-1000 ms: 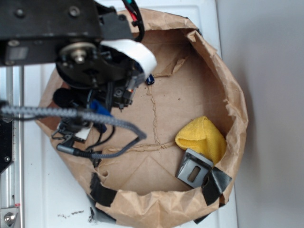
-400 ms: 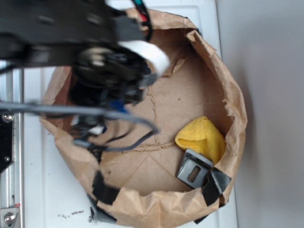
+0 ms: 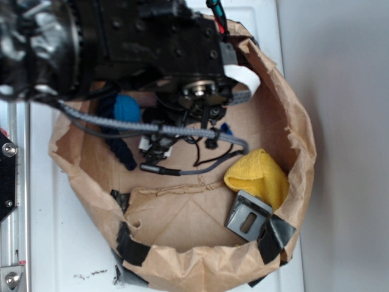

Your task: Grab the blue rope.

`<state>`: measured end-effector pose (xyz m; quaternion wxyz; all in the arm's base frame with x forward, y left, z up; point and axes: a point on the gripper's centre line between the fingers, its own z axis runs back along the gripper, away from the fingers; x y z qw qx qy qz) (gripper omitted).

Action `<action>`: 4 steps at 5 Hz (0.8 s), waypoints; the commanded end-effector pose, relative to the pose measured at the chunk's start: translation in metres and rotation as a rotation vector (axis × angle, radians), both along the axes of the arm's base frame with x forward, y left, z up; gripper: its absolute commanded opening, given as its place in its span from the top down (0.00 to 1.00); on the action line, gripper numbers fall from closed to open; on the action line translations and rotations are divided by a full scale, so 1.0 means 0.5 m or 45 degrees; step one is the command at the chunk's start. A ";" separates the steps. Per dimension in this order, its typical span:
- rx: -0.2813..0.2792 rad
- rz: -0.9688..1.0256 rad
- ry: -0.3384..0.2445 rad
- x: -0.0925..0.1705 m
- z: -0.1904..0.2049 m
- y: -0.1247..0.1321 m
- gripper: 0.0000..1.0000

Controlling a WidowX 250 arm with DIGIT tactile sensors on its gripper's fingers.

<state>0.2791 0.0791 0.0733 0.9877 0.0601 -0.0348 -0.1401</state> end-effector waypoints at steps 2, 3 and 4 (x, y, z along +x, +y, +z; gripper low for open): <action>0.041 -0.098 -0.169 0.000 0.015 0.030 0.00; 0.031 -0.086 -0.190 0.011 0.003 0.047 0.00; 0.065 -0.075 -0.216 0.014 -0.005 0.056 0.00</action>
